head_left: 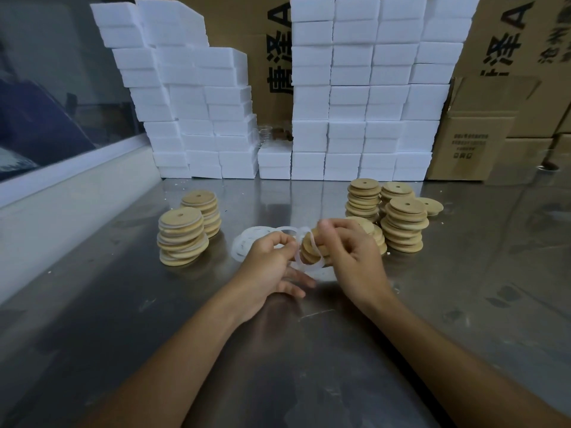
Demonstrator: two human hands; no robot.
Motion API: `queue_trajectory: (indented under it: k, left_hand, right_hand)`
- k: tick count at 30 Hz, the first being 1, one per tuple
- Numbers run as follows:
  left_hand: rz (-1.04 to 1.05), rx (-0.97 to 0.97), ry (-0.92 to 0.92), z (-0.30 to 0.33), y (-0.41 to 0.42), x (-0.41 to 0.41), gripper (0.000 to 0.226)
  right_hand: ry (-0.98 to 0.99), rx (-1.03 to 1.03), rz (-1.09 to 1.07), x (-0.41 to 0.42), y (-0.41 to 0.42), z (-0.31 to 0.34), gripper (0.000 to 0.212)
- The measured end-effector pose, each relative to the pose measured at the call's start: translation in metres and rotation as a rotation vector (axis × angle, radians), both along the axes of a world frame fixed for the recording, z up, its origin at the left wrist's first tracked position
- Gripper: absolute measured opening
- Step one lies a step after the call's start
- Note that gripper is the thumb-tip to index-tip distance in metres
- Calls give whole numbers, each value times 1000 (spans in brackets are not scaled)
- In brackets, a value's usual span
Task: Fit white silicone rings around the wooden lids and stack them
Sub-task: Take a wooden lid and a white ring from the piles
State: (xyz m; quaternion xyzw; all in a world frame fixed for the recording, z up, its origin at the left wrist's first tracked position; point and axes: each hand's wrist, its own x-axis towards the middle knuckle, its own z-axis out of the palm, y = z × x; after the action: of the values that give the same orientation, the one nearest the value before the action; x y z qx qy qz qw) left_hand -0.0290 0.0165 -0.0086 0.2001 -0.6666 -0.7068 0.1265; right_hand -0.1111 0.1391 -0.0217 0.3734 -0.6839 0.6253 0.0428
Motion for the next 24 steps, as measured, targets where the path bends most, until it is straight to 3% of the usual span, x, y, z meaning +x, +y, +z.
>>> queue_trajectory:
  k: [5, 12, 17, 24]
  left_hand:
    - [64, -12, -10, -5, 2, -5, 16]
    - [52, 50, 16, -5, 0, -5, 27]
    - [154, 42, 34, -9, -2, -7, 29]
    - [273, -66, 156, -14, -12, -6, 10]
  right_hand:
    - [41, 42, -70, -5, -2, -4, 9]
    - [-18, 37, -56, -6, -2, -5, 16]
    - [-83, 21, 6, -5, -3, -4, 18]
    - [-153, 10, -5, -8, -4, -7, 24]
